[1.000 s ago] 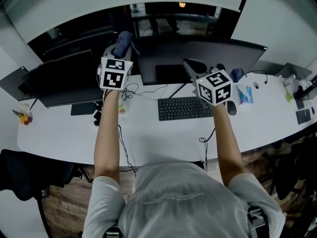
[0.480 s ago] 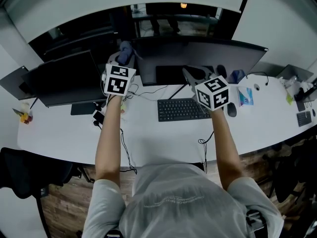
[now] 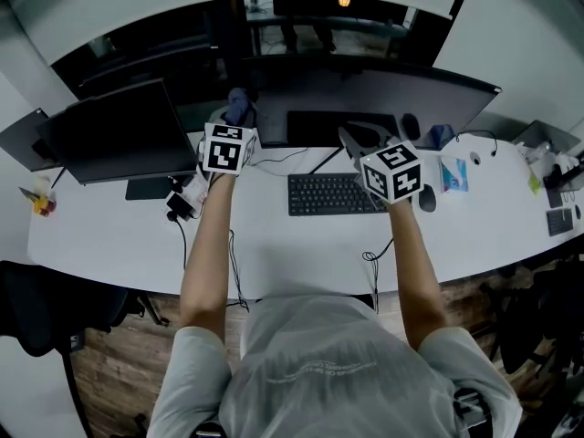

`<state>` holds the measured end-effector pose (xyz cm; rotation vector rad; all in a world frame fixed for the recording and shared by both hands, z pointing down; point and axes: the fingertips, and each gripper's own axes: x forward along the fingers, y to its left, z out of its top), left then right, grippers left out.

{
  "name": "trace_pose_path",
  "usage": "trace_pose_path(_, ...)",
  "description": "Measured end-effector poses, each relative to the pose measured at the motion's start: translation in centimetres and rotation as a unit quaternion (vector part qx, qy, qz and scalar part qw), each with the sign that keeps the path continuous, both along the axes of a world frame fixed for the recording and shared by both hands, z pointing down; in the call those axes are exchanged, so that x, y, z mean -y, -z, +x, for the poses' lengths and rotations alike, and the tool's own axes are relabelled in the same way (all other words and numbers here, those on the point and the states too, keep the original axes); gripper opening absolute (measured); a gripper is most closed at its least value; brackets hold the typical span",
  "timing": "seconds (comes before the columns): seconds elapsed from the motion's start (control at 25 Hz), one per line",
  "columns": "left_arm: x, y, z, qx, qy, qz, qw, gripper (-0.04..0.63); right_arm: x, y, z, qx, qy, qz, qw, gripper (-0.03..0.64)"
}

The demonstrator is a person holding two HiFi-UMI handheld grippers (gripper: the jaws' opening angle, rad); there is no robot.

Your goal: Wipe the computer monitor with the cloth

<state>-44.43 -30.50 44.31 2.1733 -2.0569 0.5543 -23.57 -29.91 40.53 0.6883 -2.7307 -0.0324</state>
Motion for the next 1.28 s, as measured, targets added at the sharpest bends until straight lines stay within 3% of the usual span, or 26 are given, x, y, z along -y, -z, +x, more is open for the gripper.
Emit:
trace_pose_path(0.44,0.6,-8.0,-0.2,-0.063,0.027,-0.041,0.9968,0.049,1.0,-3.7,1.1,-0.017,-0.007,-0.028,0.999,0.002)
trace_pose_path(0.68,0.8,-11.6,-0.3,-0.125,0.042,-0.049,0.9901,0.049,1.9,-4.7,2.4,-0.021,-0.023,-0.041,0.999,0.002)
trace_pose_path(0.8,0.6,-14.2,0.0,-0.143,0.036,-0.073,0.9864,0.049,2.0,-5.7,3.0,-0.022,-0.037,-0.051,0.998,0.002)
trace_pose_path(1.0,0.4,-17.5,-0.1,-0.211,0.043,-0.086,0.9728,0.049,2.2,-6.8,3.1,-0.027,-0.051,-0.056,0.997,0.002)
trace_pose_path(1.16,0.4,-20.3,-0.2,-0.241,0.048,-0.107,0.9633,0.050,2.3,-7.6,3.7,-0.029,-0.064,-0.065,0.995,0.002)
trace_pose_path(1.28,0.5,-22.0,0.3,-0.280,0.055,-0.110,0.9520,0.050,2.5,-8.4,4.6,-0.034,-0.076,-0.073,0.994,0.002)
